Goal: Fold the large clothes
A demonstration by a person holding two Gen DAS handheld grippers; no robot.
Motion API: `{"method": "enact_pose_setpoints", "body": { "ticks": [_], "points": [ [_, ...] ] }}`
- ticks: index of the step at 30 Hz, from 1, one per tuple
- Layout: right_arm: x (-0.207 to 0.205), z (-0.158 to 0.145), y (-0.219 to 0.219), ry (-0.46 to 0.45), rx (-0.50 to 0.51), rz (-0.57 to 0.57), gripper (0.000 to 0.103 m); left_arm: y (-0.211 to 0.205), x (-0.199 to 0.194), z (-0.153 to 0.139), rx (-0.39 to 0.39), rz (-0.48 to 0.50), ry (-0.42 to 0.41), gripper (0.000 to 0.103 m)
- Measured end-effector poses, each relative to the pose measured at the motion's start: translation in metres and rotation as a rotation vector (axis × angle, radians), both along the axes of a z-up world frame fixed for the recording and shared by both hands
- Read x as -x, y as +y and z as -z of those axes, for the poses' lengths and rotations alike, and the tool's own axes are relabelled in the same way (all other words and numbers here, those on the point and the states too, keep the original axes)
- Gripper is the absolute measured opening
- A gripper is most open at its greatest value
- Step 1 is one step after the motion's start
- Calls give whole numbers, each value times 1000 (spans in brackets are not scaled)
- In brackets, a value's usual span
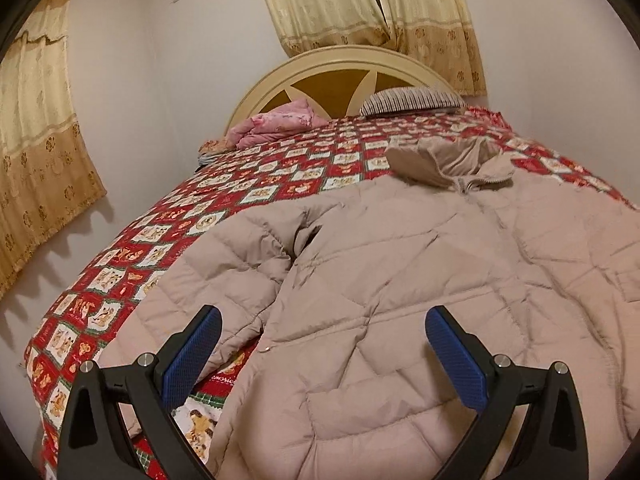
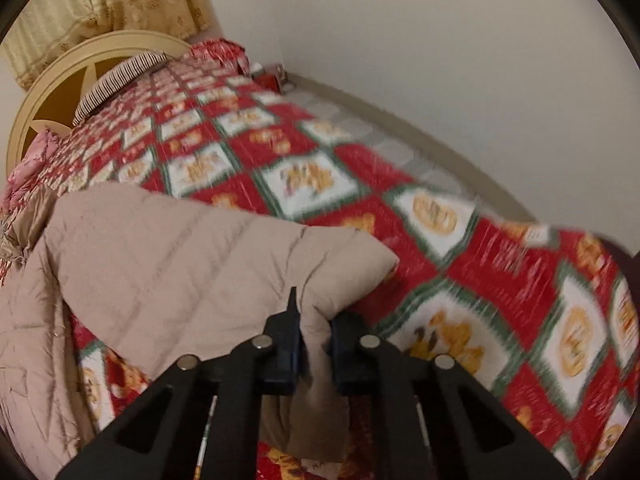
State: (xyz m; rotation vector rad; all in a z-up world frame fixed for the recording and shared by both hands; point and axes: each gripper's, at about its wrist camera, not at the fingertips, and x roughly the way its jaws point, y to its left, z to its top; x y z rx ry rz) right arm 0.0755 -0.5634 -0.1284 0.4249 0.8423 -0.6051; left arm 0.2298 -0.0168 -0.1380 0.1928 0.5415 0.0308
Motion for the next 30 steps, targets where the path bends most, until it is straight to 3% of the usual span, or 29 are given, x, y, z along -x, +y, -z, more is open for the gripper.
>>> {"method": "enact_pose_setpoints", "body": {
  "ticks": [12, 19, 30],
  "points": [
    [-61, -116, 65, -93, 338, -116, 12, 12, 33, -39, 53, 35, -92, 102],
    [-98, -150, 124, -134, 477, -239, 11, 15, 42, -43, 63, 40, -94, 102],
    [-149, -177, 226, -190, 645, -438, 11, 14, 48, -44, 65, 48, -97, 102]
  ]
}}
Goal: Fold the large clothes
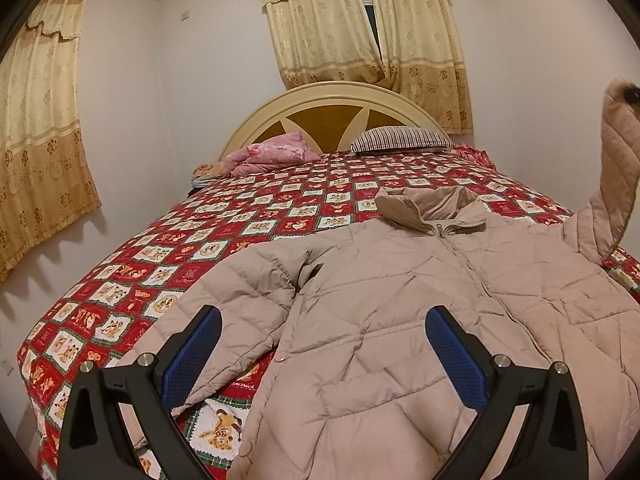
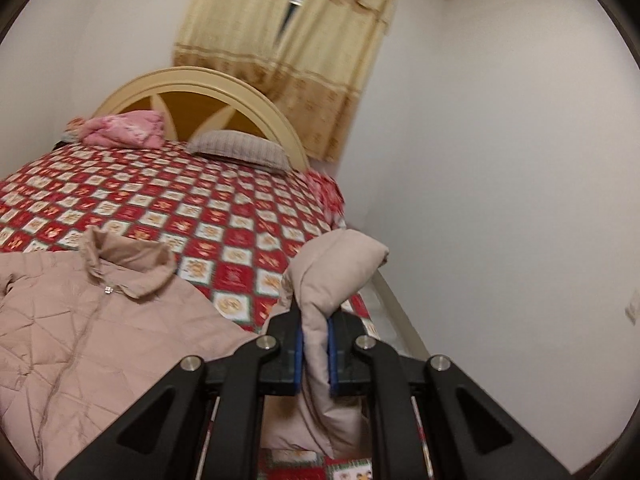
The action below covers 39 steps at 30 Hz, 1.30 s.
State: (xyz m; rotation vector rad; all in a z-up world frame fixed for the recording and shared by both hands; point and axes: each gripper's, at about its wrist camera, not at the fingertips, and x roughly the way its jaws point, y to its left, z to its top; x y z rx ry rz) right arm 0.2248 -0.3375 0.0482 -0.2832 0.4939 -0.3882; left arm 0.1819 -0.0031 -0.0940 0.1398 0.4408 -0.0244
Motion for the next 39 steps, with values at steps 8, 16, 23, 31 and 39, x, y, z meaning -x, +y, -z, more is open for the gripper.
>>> {"method": "enact_pose_setpoints", "body": {
  "ticks": [8, 16, 23, 31, 39],
  "points": [
    [-28, 6, 72, 8, 87, -145, 11, 9, 0, 6, 13, -10, 17, 102],
    [-59, 43, 147, 46, 144, -292, 11, 24, 0, 10, 12, -29, 29, 102],
    [-90, 107, 206, 140, 86, -411, 11, 40, 0, 5, 3, -61, 22, 102],
    [-116, 165, 237, 232, -21, -452, 11, 40, -3, 5, -38, -64, 30, 102],
    [-128, 199, 255, 289, -120, -510, 22, 20, -9, -3, -82, -35, 31, 102]
  ]
}}
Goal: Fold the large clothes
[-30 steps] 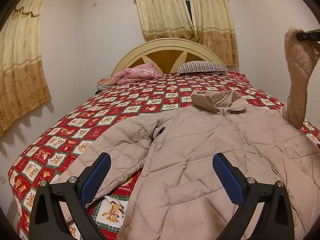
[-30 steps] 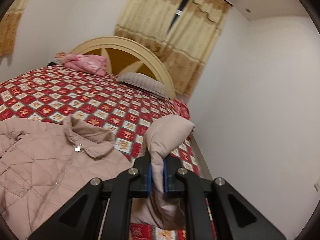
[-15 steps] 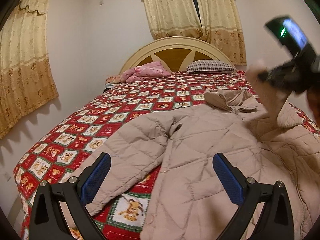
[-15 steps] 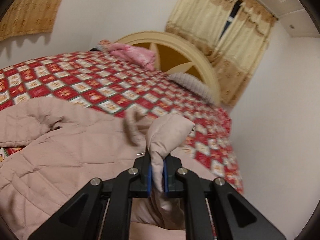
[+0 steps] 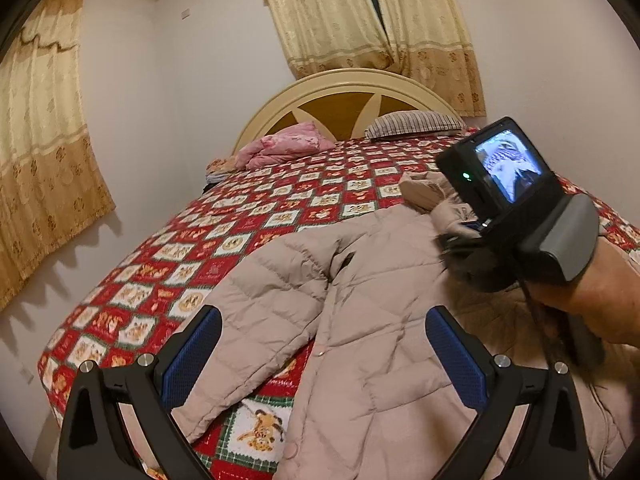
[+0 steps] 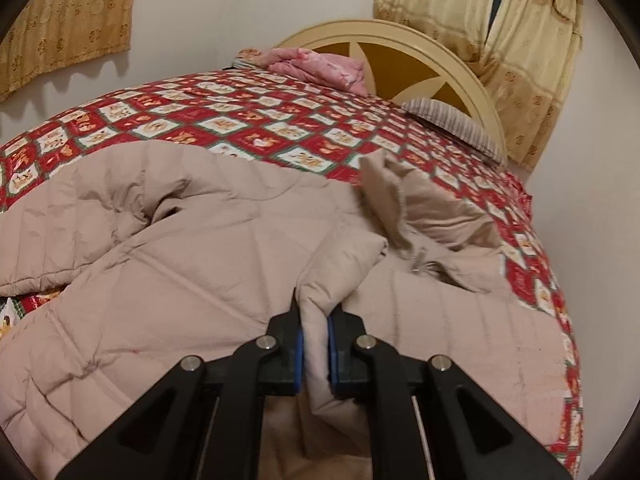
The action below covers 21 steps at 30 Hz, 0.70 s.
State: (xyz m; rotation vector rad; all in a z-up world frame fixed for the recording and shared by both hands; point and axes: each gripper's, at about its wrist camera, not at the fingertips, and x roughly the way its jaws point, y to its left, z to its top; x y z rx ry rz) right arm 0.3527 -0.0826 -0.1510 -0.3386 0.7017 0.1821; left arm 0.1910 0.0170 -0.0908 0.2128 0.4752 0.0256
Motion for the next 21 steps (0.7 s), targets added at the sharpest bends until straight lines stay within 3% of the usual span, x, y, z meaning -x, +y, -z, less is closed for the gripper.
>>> {"method": "enact_pose_setpoints", "body": {
  "ticks": [1, 2, 4, 5, 8, 11, 13, 14, 18, 21],
  "points": [
    [0, -2, -2, 3, -33, -9, 29, -4, 0, -4, -12, 7, -8, 102],
    [1, -7, -6, 7, -78, -19, 47, -7, 0, -8, -23, 14, -16, 102],
    [8, -20, -20, 13, -179, -40, 67, -15, -1, -21, -52, 25, -50, 102],
    [12, -26, -26, 6, -208, -46, 69, -17, -1, -25, -55, 27, -60, 102],
    [29, -51, -57, -59, -234, -27, 69, -30, -11, -45, -42, 59, -83, 102],
    [36, -71, -109, -120, -257, 78, 67, -58, -22, -55, -29, 114, -99, 102],
    [32, -76, -155, -143, -264, 209, 55, -83, -38, -55, 7, 172, -74, 102],
    [28, -78, -174, -147, -272, 269, 49, -94, -46, -53, 18, 192, -64, 102],
    [19, -68, -260, -148, -407, 532, 48, -144, -85, -25, -26, 223, -77, 102],
    [7, -47, -276, -129, -396, 555, 50, -169, -121, 8, -90, 228, -22, 102]
  ]
}}
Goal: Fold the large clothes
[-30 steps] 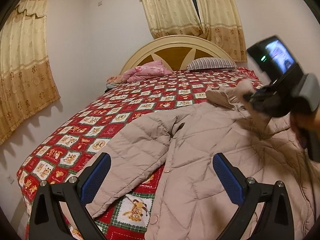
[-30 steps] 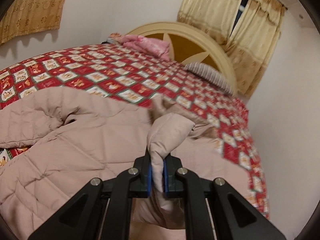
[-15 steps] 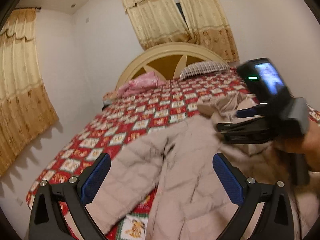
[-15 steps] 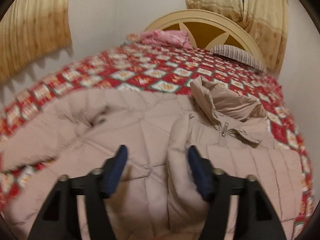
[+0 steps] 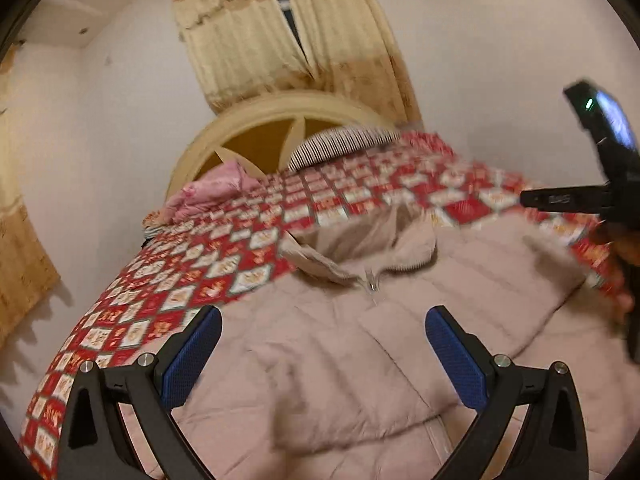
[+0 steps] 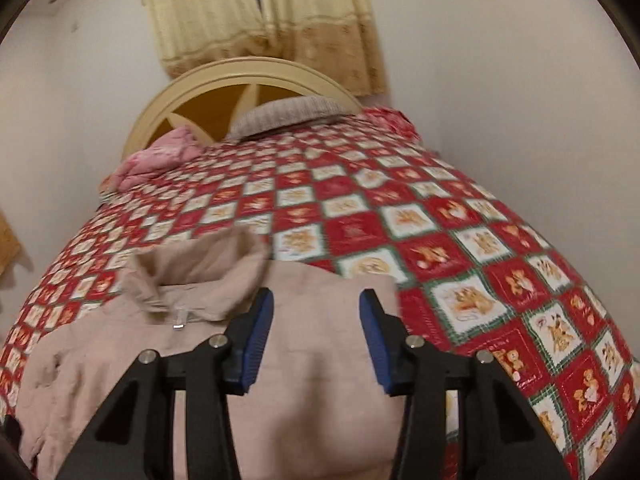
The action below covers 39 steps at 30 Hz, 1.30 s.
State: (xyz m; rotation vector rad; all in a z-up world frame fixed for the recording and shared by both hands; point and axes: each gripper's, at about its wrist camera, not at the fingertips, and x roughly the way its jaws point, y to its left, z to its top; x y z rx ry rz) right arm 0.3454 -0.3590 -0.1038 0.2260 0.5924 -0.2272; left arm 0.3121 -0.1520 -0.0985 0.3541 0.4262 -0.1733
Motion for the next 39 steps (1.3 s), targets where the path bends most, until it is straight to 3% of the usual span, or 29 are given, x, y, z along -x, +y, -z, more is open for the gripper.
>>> {"method": "enact_pose_setpoints", "body": {
  "ticks": [3, 6, 7, 10, 22, 26, 30, 33, 36, 39],
  "points": [
    [-15, 32, 4, 91, -17, -88, 50, -7, -33, 35, -52, -36, 91, 102],
    [-25, 59, 13, 183, 10, -119, 50, 0, -61, 68, -79, -100, 242, 102],
    [-26, 68, 15, 210, 21, -123, 50, 5, -70, 80, -59, -95, 314, 102],
    [-27, 86, 19, 245, 51, -127, 50, 20, -76, 87, 42, -91, 374, 102],
    [-32, 95, 26, 292, 135, -106, 50, 23, -75, 93, 89, -96, 393, 102],
    [-39, 84, 29, 365, 163, -104, 49, 26, -77, 94, 97, -97, 398, 102],
    [-16, 35, 37, 257, 122, -58, 53, 27, -78, 94, 106, -97, 400, 102],
    [-6, 17, 62, 198, 101, -107, 58, 27, -77, 93, 110, -96, 400, 102],
    [-5, 27, 90, 188, 116, -140, 58, 27, -77, 93, 109, -96, 400, 102],
    [-14, 58, 98, 235, 64, -157, 57, 27, -77, 93, 109, -96, 400, 102]
  ]
}}
